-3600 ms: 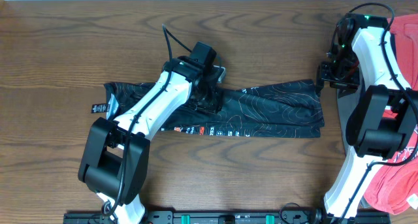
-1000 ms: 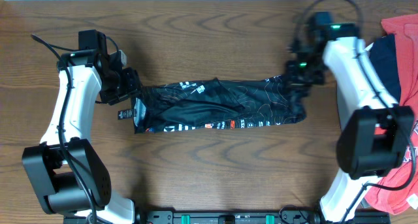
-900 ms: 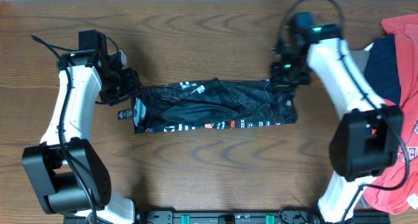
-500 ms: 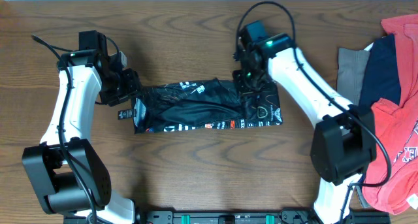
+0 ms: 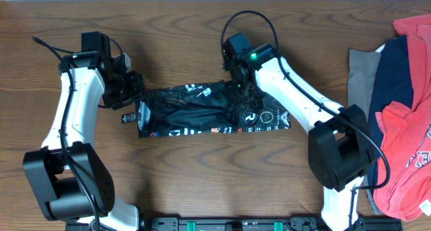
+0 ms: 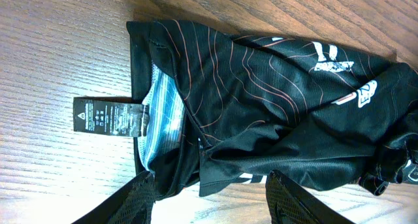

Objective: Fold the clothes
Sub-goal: 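Press the folded right end down with the right gripper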

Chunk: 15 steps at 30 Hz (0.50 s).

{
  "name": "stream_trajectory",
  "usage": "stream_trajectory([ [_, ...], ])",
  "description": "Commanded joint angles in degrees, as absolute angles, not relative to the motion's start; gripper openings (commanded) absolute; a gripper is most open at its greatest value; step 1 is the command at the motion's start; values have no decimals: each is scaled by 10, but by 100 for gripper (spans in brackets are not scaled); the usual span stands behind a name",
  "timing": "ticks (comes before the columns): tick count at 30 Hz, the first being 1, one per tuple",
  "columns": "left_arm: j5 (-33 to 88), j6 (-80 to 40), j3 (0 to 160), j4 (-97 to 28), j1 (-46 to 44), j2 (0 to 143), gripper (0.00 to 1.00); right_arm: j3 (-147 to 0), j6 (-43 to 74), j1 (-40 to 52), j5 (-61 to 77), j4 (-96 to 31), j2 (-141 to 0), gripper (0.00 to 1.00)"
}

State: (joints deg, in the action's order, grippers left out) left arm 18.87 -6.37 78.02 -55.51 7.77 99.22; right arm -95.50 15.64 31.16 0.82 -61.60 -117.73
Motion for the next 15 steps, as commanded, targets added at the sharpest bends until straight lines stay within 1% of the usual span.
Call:
stream_trajectory([
  [1, 181, -63, 778, -558, 81, 989, 56, -958, 242, 299, -114, -627, -1179, 54],
  [6, 181, -63, 778, -557, 81, 989, 56, -949, 242, 285, -83, -631, -1179, 55],
  [10, 181, -63, 778, -557, 81, 989, 56, -915, 242, 285, -21, -599, -1180, 56],
  [15, 181, -63, 778, -557, 81, 989, 57, -863, 242, 286, 16, -540, -1180, 56],
])
